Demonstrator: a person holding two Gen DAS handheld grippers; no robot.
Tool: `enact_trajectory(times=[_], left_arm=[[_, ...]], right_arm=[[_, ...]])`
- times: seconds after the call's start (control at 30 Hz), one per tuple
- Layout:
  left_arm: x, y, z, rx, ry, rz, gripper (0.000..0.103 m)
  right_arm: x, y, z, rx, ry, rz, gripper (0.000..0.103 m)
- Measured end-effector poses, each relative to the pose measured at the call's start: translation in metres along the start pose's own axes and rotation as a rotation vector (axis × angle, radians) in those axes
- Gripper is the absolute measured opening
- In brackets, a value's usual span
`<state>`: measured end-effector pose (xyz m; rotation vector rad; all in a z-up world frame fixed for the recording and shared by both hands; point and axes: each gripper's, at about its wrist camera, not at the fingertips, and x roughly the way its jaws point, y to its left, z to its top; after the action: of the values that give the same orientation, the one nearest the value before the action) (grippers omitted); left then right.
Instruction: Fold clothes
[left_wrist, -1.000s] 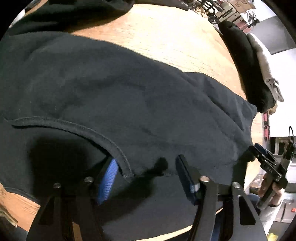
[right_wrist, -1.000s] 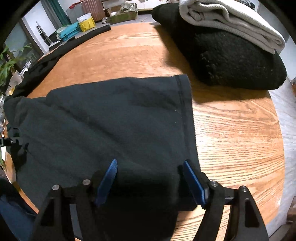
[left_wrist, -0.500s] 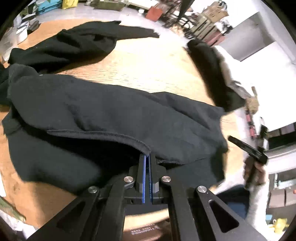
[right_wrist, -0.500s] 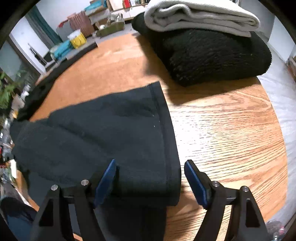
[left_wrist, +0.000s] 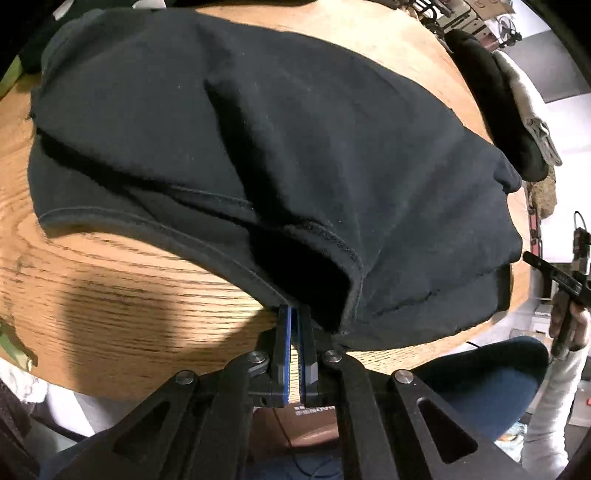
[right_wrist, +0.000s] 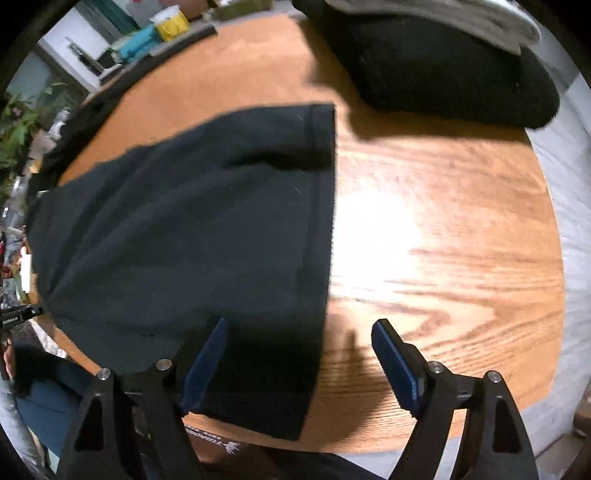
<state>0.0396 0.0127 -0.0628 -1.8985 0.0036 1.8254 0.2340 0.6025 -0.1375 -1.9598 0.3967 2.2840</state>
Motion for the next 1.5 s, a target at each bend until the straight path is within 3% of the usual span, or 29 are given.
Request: enact_trajectory(times=[0.03, 0.07, 0.17, 0.27, 0.4, 0.53, 0.73, 0.8, 0.87, 0.93, 0.97, 1.1, 1.23, 1.3, 1.33, 1.37, 1.5], left_arm=[[-0.002, -0.003, 0.001, 0.011, -0.011, -0.013, 0.002], [-0.004, -0.007, 0.003, 0.022, -0.017, -0.025, 0.002], [-0.003, -0.016, 0.005, 0.047, -0.016, -0.046, 0.002], [0.0, -0.018, 0.006, 0.054, -0.009, -0.05, 0.002], [0.001, -0.017, 0.007, 0.047, 0.012, -0.073, 0.002], [0.003, -0.017, 0.001, 0.047, 0.009, -0.104, 0.002], [-0.006, -0.014, 0.0, 0.041, -0.017, -0.157, 0.007], [-0.008, -0.012, -0.002, 0.042, -0.014, -0.149, 0.016], [-0.011, -0.013, -0.002, 0.035, -0.024, -0.144, 0.041], [-0.014, -0.012, -0.001, 0.013, -0.041, -0.152, 0.056], [-0.015, -0.013, 0.0, 0.005, -0.048, -0.171, 0.056], [-0.012, -0.028, 0.001, 0.04, -0.051, -0.201, 0.056], [0.008, -0.048, 0.001, 0.09, 0.007, -0.149, 0.056], [0.016, -0.055, 0.0, 0.123, 0.024, -0.104, 0.046], [0.017, -0.059, 0.0, 0.141, 0.023, -0.089, 0.023], [0.017, -0.063, -0.001, 0.159, 0.018, -0.081, 0.008], [0.0, -0.07, -0.001, 0.2, -0.036, -0.117, 0.008]], right_arm=[[0.004, -0.002, 0.001, 0.012, 0.003, 0.014, 0.065], [0.008, -0.003, 0.002, 0.019, 0.009, 0.026, 0.049], [0.02, -0.006, 0.005, 0.037, 0.027, 0.055, 0.041], [0.021, 0.003, 0.007, 0.003, 0.039, 0.023, 0.012], [-0.007, 0.02, 0.009, -0.07, -0.002, 0.043, 0.002], [-0.034, 0.029, 0.012, -0.114, -0.037, 0.023, 0.002], [-0.027, 0.033, 0.02, -0.112, -0.017, -0.01, 0.002], [-0.02, 0.028, 0.022, -0.104, -0.007, -0.013, 0.002], [-0.016, 0.028, 0.017, -0.098, -0.002, -0.016, 0.002], [-0.016, 0.032, 0.012, -0.101, 0.001, -0.02, 0.002], [-0.017, 0.036, 0.009, -0.102, 0.003, -0.023, 0.002], [-0.015, 0.042, 0.007, -0.116, 0.008, -0.021, 0.002], [-0.015, 0.045, 0.006, -0.121, 0.007, -0.012, 0.002], [-0.015, 0.046, 0.006, -0.126, 0.008, -0.01, 0.002], [-0.016, 0.046, 0.005, -0.127, 0.007, -0.01, 0.002], [-0.018, 0.046, 0.005, -0.128, 0.006, -0.009, 0.002], [-0.026, 0.045, 0.003, -0.128, -0.002, 0.005, 0.002]])
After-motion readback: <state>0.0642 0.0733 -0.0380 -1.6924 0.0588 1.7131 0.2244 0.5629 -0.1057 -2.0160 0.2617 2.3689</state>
